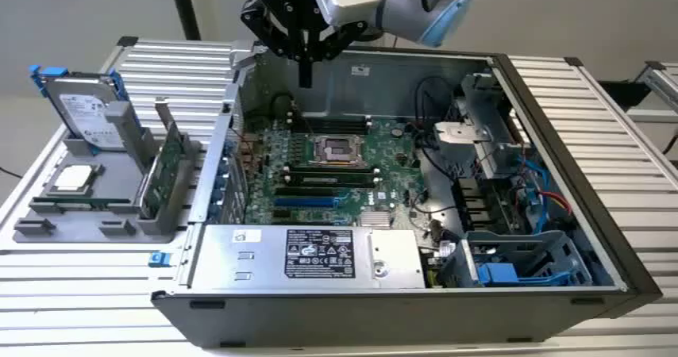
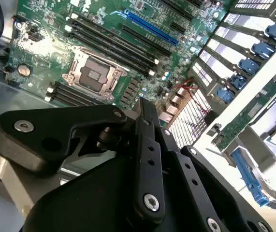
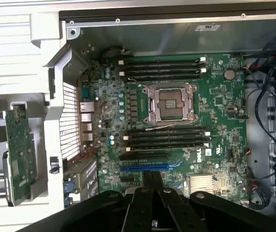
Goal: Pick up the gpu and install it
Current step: 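Reach for the gpu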
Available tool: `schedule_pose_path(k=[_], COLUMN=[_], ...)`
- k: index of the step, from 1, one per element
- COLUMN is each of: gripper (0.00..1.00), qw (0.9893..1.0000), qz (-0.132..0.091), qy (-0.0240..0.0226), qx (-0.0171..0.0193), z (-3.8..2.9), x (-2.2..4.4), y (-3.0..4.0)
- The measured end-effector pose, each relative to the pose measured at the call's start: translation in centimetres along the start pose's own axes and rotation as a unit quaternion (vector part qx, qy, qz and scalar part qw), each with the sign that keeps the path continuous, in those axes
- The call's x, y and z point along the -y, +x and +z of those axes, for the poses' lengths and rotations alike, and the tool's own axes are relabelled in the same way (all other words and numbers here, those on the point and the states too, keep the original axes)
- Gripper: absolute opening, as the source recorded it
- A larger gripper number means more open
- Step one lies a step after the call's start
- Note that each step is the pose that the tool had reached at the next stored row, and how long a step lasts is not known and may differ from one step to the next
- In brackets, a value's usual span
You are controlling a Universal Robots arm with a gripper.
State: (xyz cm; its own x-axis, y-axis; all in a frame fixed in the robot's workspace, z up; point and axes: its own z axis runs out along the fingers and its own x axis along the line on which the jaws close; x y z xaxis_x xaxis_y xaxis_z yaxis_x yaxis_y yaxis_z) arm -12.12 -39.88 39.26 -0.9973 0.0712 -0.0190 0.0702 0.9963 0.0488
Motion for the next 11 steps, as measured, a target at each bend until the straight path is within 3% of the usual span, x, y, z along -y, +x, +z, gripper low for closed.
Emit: schedule_pose_path(k=[11], gripper=[0.0], qw=[1.0], qz=[0.0], qy=[0.0], qx=[0.0], z=[0.0], x=[0.0], y=[0.0])
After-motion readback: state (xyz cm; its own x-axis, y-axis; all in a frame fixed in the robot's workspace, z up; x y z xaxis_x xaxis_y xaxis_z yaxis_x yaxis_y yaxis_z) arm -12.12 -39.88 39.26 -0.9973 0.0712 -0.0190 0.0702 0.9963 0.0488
